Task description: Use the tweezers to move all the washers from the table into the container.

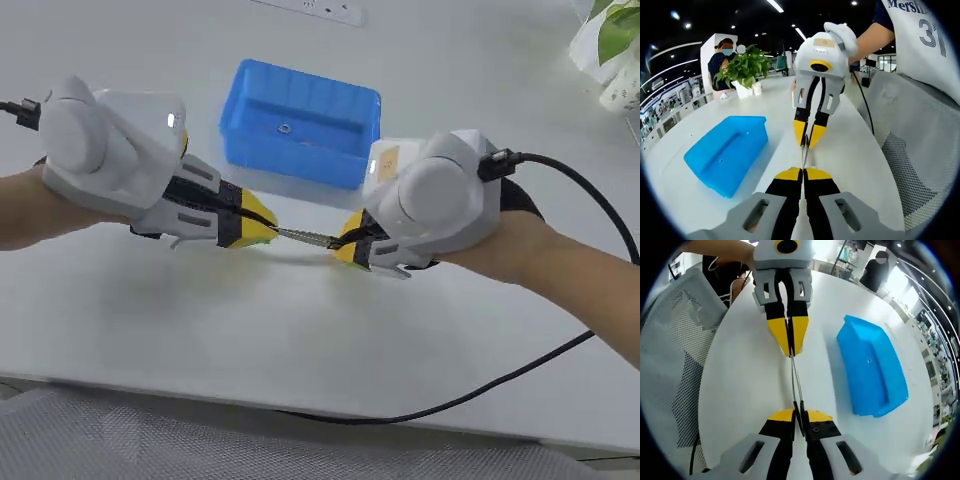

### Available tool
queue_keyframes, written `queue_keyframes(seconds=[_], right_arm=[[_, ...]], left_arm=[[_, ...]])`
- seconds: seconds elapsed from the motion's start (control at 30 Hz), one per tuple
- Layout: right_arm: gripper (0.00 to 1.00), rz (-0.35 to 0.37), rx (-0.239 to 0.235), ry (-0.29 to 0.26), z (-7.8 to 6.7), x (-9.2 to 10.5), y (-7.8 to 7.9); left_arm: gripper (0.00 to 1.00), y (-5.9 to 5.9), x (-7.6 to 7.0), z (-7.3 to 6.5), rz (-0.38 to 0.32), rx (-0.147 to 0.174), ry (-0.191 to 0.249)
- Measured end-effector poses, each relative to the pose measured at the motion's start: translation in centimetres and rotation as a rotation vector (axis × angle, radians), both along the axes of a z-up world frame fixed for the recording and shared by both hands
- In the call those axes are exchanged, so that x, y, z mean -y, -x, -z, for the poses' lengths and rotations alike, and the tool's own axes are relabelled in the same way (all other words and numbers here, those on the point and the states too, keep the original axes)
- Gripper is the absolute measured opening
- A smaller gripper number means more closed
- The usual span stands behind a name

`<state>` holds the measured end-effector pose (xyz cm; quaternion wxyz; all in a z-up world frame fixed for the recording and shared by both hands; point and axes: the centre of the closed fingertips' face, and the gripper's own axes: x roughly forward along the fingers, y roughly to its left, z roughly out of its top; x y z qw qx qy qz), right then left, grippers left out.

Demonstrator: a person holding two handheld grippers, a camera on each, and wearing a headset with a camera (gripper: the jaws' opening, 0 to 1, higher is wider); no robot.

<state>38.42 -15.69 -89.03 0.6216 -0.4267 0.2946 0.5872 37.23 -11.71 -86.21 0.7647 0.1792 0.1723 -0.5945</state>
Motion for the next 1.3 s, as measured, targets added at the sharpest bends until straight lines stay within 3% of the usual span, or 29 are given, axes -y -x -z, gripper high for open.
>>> queue_keyframes(seconds=[0.1,0.27,0.37,0.53,0.73,0.93,1.07,1.17,1.23,1.3], right_arm=[[0.08,-0.001,0.009,0.018,0.2,-0.1,-0.1],[0.09,0.022,0.003,0.031,0.3,-0.2,-0.3],[0.09,0.024,0.015,0.051,0.4,-0.1,-0.4],[0.10,0.068,-0.001,0.045,0.3,0.2,-0.6],[0.12,0.115,-0.017,0.018,0.2,0.5,-0.7],[0.16,0.153,-0.042,-0.004,0.0,0.7,-0.8],[0.17,0.170,-0.046,-0.017,-0.2,0.9,-0.7],[0.18,0.194,-0.037,-0.050,-0.8,0.9,-0.6],[0.18,0.221,-0.004,-0.079,-1.5,1.1,-1.0],[0.18,0.276,0.003,-0.144,-2.4,1.0,-1.2]], left_arm=[[0.04,-0.2,-0.3,1.1,0.012,0.002,-0.049],[0.05,-0.5,-0.5,2.1,0.016,-0.001,-0.085],[0.06,-1.0,-0.8,1.9,-0.001,0.011,-0.082],[0.12,-1.6,-1.0,1.9,-0.014,0.002,-0.095],[0.13,-1.5,-1.2,1.9,-0.015,-0.001,-0.117],[0.15,-1.7,-1.2,1.9,-0.058,-0.032,-0.122],[0.16,-1.8,-1.5,1.9,-0.065,-0.018,-0.159],[0.16,-1.0,-2.4,1.7,-0.075,-0.013,-0.196],[0.16,-0.8,-2.9,0.8,-0.130,0.001,-0.166],[0.16,-0.5,-3.2,-0.1,-0.175,0.001,-0.132]])
